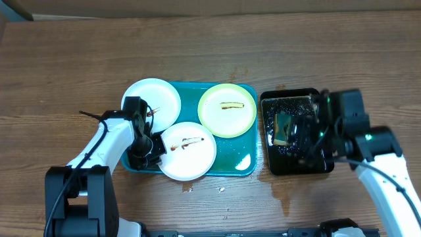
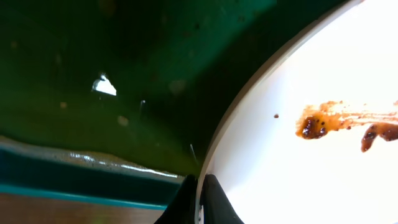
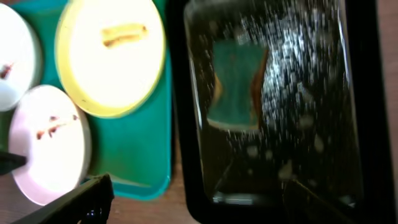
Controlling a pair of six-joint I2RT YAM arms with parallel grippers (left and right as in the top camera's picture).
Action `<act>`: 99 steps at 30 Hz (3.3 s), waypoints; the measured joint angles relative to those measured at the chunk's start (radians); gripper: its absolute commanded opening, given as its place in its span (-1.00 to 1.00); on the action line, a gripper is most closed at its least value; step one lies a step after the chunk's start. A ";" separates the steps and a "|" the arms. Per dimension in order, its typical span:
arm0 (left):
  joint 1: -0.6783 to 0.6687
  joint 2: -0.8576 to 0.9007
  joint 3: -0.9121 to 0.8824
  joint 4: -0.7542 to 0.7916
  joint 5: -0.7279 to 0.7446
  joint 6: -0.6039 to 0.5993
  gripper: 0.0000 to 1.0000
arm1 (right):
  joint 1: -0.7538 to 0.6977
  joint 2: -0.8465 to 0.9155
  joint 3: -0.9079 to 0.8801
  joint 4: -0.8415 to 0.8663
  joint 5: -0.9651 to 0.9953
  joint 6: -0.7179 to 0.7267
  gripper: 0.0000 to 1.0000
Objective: Clean dirty plates on tray and stack at the side
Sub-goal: 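Reach right gripper into black tray and grasp the green sponge, then scrub the front white plate with the sponge in right gripper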
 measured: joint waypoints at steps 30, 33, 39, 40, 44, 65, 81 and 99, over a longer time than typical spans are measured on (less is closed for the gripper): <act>0.000 0.000 0.000 0.008 -0.004 0.028 -0.92 | 0.118 0.632 0.081 0.130 0.251 0.154 -0.84; 0.000 0.000 0.000 0.008 -0.004 0.028 -0.92 | 0.118 0.632 0.081 0.130 0.255 0.159 -0.92; 0.000 0.000 0.000 0.008 -0.004 0.028 -0.92 | 0.118 0.632 0.083 0.108 0.256 0.160 -0.92; 0.000 0.000 0.000 0.008 -0.004 0.028 -0.92 | 0.118 0.632 0.087 0.092 0.256 0.159 -0.92; 0.000 0.000 0.000 0.008 -0.004 0.028 -0.92 | 0.118 0.631 0.117 0.027 0.257 0.160 -0.92; 0.000 0.000 0.001 0.040 -0.003 0.174 -0.92 | 0.496 0.455 0.262 0.190 -0.102 0.132 -0.92; 0.000 0.000 0.001 0.040 0.001 0.178 -0.92 | 0.719 0.732 0.262 0.618 -0.139 0.447 -0.92; 0.000 0.000 0.001 0.040 0.001 0.177 -0.92 | 0.752 0.865 0.262 0.776 -0.160 0.601 -0.92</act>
